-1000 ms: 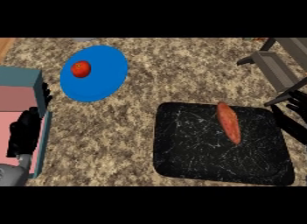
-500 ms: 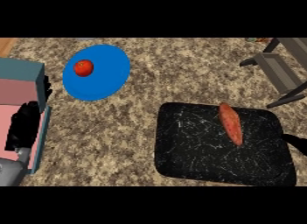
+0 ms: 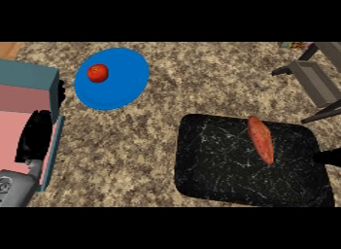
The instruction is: Pick the sweet potato from the tray and place it in the tiered basket
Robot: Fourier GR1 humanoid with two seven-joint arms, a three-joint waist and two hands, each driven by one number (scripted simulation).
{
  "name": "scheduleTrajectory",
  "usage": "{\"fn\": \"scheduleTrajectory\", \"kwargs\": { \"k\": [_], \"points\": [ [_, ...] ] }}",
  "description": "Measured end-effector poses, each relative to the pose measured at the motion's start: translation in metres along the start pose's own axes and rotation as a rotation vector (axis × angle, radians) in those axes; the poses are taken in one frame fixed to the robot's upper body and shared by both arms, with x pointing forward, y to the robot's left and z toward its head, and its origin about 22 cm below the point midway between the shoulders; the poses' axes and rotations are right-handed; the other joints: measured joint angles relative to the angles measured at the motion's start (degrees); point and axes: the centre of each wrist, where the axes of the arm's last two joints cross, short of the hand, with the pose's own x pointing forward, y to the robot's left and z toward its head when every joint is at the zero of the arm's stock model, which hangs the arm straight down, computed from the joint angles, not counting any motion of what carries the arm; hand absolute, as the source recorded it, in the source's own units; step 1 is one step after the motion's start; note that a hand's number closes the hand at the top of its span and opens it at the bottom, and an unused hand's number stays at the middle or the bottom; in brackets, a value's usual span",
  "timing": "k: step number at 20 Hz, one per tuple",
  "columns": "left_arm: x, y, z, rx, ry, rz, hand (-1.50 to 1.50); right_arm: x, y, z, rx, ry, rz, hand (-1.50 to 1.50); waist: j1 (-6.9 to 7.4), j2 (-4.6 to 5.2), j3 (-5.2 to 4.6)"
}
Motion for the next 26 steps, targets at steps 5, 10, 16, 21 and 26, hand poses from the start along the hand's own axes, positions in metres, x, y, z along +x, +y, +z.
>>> {"fn": "scheduleTrajectory", "kwargs": {
  "k": [5,10,16,21,26],
  "points": [
    [-0.002,0.009,-0.001,-0.007,0.000,0.002,0.00,0.030,0.012,-0.016,0.042,0.061,0.029,-1.50,0.33,0.06,0.02],
    [-0.006,0.012,0.003,-0.009,0.004,0.009,0.00,0.035,0.029,-0.034,0.111,0.117,0.048,-1.50,0.11,0.03,0.05],
    [-0.002,0.009,-0.004,0.001,0.009,0.002,0.00,0.039,0.050,-0.045,0.154,0.159,0.111,-1.50,-0.42,-0.03,0.07],
    [-0.004,0.010,-0.002,0.007,0.014,0.002,0.00,0.040,0.065,-0.046,0.174,0.167,0.138,-1.50,-0.61,-0.11,0.08],
    [-0.007,0.013,0.005,0.005,0.016,-0.006,0.00,0.038,0.083,-0.042,0.169,0.160,0.194,-1.50,-0.69,-0.16,0.09]
  ]
}}
